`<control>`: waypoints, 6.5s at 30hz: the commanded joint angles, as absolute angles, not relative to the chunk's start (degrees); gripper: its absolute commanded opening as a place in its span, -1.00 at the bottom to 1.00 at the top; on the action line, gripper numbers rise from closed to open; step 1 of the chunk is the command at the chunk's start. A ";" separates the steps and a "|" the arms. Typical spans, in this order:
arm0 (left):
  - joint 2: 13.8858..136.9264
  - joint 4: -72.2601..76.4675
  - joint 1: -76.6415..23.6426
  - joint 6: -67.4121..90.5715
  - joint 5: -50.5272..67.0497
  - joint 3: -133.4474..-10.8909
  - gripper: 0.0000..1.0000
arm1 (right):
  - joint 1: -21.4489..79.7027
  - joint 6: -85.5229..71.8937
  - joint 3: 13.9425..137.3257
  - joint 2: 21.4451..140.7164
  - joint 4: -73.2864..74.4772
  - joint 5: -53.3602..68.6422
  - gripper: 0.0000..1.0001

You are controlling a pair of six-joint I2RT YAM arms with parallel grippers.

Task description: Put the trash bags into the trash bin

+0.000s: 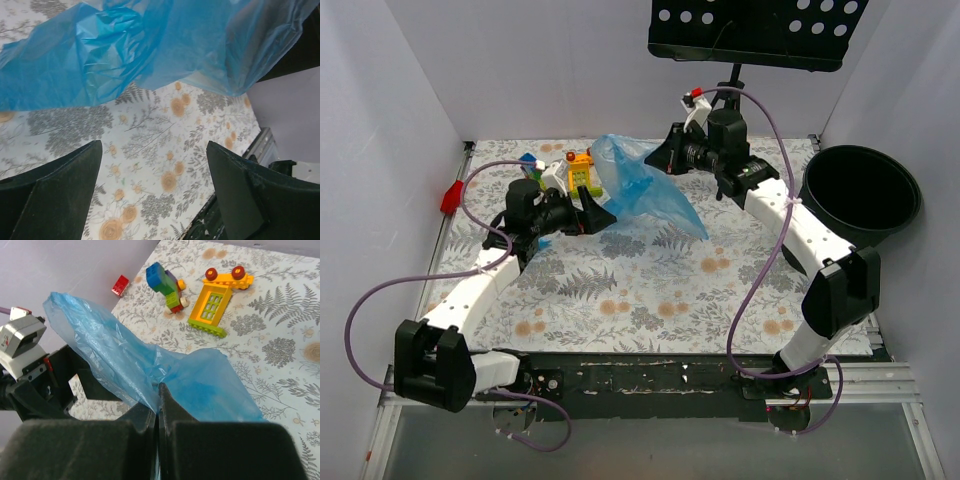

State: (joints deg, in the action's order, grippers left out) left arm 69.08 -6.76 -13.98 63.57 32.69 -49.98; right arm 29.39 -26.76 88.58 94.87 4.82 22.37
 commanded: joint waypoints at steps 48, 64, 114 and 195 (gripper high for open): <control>79.26 -52.63 -3.51 29.80 29.20 -64.76 -1.00 | 25.58 -6.42 71.72 84.20 2.80 -0.45 -0.97; 102.68 -37.98 -0.09 42.71 21.89 -142.30 -1.00 | 30.59 6.94 139.47 115.14 0.57 15.12 -0.97; 89.28 -36.24 9.58 43.84 23.08 -119.11 -1.00 | 37.18 21.78 141.27 119.34 -13.48 -1.86 -0.97; 58.35 -38.32 -7.04 33.04 9.23 -87.86 -1.00 | 29.51 30.77 86.32 73.04 57.41 24.26 -0.97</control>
